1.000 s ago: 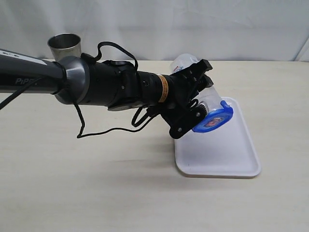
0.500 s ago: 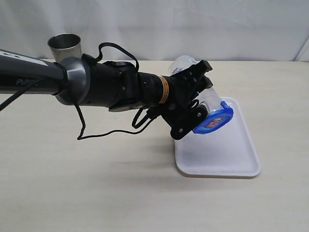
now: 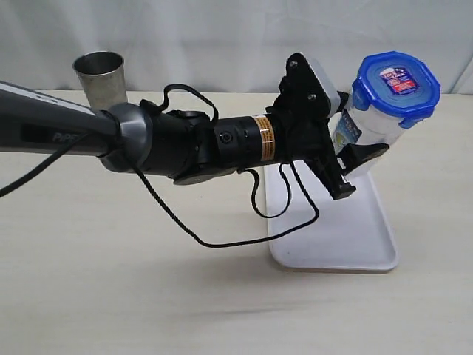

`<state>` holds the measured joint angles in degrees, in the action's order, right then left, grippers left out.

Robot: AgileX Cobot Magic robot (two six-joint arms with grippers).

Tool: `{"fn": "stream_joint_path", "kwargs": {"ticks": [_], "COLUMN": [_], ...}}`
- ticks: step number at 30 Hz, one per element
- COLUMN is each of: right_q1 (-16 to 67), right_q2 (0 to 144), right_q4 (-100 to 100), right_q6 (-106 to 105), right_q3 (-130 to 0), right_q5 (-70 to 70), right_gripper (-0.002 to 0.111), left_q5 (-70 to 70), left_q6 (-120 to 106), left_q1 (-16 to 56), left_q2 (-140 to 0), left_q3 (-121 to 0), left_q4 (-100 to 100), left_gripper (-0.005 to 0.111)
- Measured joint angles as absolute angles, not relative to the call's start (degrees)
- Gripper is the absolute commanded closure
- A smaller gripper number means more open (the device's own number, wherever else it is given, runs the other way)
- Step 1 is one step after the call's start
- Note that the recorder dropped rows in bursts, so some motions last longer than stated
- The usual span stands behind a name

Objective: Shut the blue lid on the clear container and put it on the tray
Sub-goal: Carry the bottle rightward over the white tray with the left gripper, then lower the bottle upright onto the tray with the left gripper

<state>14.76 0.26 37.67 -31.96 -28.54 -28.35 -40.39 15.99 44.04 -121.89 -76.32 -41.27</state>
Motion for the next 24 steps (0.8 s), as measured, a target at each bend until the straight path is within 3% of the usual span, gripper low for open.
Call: {"fn": "stream_joint_path", "kwargs": {"ticks": [9, 24], "right_q1": [14.76, 14.76], "right_q2": [0.26, 0.26], "right_q4": [37.67, 37.67], "right_q6": [-31.96, -31.96], "right_q3": [-28.54, -28.54], "right_q5": [-28.35, -28.48], "right_gripper": [0.104, 0.104], "left_q5": [-49.45, -48.89], "left_q6": [26.54, 20.06], "left_q1": [43.08, 41.80], "left_q2": [-129.65, -136.25], "left_q3": [-76.32, -76.32], "left_q4": [-31.61, -32.75], "left_gripper": [0.107, 0.107]}}
